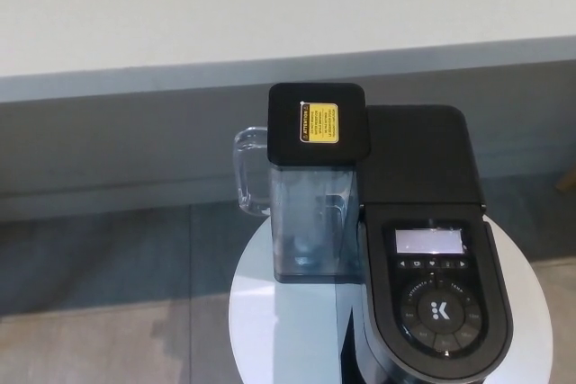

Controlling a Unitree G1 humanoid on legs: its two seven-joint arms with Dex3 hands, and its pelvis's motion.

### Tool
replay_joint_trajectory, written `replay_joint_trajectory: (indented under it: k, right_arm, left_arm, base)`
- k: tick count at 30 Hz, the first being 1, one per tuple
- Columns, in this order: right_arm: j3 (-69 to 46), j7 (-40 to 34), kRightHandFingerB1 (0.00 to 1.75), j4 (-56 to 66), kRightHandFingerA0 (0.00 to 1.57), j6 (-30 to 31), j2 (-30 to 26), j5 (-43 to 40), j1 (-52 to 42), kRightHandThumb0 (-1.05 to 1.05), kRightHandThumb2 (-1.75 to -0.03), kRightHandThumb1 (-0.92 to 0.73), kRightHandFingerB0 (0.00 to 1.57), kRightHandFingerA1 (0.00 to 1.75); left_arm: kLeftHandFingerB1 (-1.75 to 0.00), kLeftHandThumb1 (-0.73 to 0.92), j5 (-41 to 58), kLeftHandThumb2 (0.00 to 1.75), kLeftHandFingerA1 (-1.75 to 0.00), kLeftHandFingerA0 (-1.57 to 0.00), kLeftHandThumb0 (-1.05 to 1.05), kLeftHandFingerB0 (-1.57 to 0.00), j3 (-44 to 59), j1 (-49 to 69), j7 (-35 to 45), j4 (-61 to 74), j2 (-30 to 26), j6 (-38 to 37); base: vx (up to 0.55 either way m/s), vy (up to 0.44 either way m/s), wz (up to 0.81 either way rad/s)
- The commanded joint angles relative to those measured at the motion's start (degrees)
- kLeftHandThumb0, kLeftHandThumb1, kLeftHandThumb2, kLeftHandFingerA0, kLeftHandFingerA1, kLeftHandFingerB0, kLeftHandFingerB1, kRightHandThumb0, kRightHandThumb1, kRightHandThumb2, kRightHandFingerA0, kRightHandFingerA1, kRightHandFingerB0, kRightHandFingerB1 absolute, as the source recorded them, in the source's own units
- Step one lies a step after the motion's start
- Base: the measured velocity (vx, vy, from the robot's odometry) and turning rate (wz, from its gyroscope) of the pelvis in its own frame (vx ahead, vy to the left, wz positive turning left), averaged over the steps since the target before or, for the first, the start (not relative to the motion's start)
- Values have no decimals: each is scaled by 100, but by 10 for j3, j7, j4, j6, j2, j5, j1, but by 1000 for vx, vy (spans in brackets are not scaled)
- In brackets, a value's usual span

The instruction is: A coffee maker is kept on a small desk and the robot walks towards it and uses its right hand to push down the lid of the coffee maker to close it

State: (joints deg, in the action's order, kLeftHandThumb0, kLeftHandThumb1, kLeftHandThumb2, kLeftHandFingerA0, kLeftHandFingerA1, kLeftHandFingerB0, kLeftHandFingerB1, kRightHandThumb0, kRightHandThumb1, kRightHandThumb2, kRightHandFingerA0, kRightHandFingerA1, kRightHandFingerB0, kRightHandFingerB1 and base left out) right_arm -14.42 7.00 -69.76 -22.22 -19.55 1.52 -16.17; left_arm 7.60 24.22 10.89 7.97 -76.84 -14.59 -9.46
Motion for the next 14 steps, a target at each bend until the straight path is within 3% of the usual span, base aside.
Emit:
replay_joint_trajectory:
  k: [1, 2, 3, 4, 9, 14]
  right_arm:
    - [1, 3, 21, -1, 9, -9, -6, -9, -2, -78, -93, -54, 0, 49]
    - [0, 3, 21, -2, 9, -8, -5, -10, -2, -78, -93, -54, 0, 49]
    - [2, -2, 20, -2, 12, -10, -5, -7, -2, -75, -62, -67, 6, 38]
    - [2, -2, 30, -2, 3, -10, -5, -7, -2, -71, -91, -53, 0, 46]
    - [-5, 22, 29, 3, 3, -20, 2, -22, 2, -71, -92, -51, 3, 39]
    - [5, 10, 32, 8, 9, -21, 4, -11, 3, -78, -93, -53, 0, 49]
  left_arm:
    - [-41, 49, -2, 85, -52, -20, -73, -15, -6, -1, 5, 2, -3, -1]
    - [-41, 49, -1, 85, -52, -20, -73, -15, -6, 0, 5, 2, -3, -1]
    - [-42, 48, -2, 85, -52, -20, -73, -17, -7, -1, 5, 3, -3, -2]
    - [-29, 61, -2, 59, -45, -24, -71, -25, -8, -1, 4, 3, -4, -1]
    - [-32, 61, -3, 57, -41, -28, -69, -39, -11, 0, 9, 3, -4, -10]
    - [-33, 60, 4, 58, -43, -31, -69, -37, -5, -2, 11, 3, -2, -6]
  base:
    - [0, 0, 0]
    - [0, 0, 0]
    - [0, 0, 0]
    - [0, 0, 0]
    - [0, 0, 0]
    - [0, 0, 0]
